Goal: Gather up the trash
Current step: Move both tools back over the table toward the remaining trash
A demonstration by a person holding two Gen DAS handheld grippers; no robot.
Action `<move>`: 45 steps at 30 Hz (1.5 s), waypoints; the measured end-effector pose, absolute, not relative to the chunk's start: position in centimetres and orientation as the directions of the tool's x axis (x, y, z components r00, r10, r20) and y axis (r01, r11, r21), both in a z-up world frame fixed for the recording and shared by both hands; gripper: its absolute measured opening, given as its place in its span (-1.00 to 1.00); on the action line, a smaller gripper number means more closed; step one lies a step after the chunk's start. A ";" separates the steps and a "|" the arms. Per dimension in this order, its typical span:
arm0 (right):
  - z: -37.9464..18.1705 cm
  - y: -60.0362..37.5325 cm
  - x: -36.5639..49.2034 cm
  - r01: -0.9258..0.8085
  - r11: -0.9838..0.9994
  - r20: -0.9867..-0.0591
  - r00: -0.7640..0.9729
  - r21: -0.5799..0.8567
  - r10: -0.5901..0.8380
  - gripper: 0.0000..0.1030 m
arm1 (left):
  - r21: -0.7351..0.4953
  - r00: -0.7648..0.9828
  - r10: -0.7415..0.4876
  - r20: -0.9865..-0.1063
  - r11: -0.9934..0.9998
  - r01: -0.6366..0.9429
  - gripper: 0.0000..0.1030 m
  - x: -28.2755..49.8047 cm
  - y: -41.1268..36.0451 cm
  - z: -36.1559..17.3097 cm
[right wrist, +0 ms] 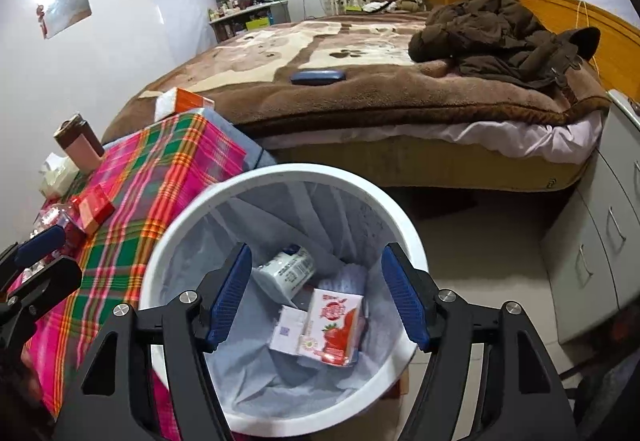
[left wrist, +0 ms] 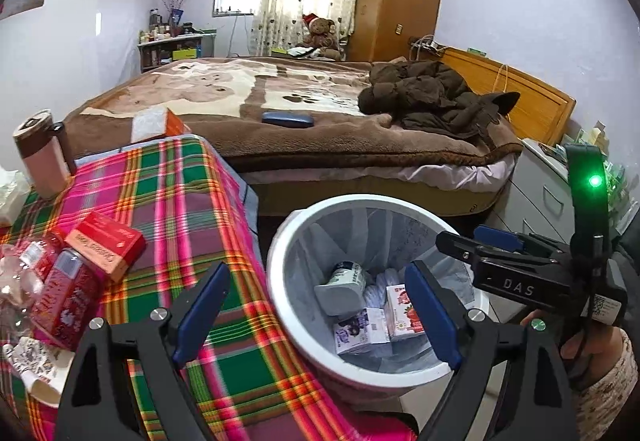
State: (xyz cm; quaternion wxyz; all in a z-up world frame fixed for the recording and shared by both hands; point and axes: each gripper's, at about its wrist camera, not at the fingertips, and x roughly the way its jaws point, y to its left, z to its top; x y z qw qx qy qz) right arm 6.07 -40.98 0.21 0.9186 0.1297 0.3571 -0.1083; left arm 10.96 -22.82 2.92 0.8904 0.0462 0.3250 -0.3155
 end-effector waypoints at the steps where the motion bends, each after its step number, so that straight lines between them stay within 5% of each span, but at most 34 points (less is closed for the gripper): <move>1: 0.4 -40.8 6.1 0.288 0.944 -0.681 0.725 0.162 -0.105 0.34 | -0.125 0.596 -0.529 -0.604 0.802 0.585 0.75 10.9 -22.4 3.1; 30: 1.4 -29.6 10.1 0.079 0.968 -0.628 0.773 0.237 0.091 0.34 | -0.108 0.779 -0.287 -0.558 0.955 0.275 0.75 14.5 -5.3 4.4; 45: 0.7 -25.1 15.6 -0.025 0.981 -0.662 0.735 0.190 0.147 0.34 | -0.084 0.743 -0.215 -0.634 0.974 0.211 0.75 19.2 -0.4 2.3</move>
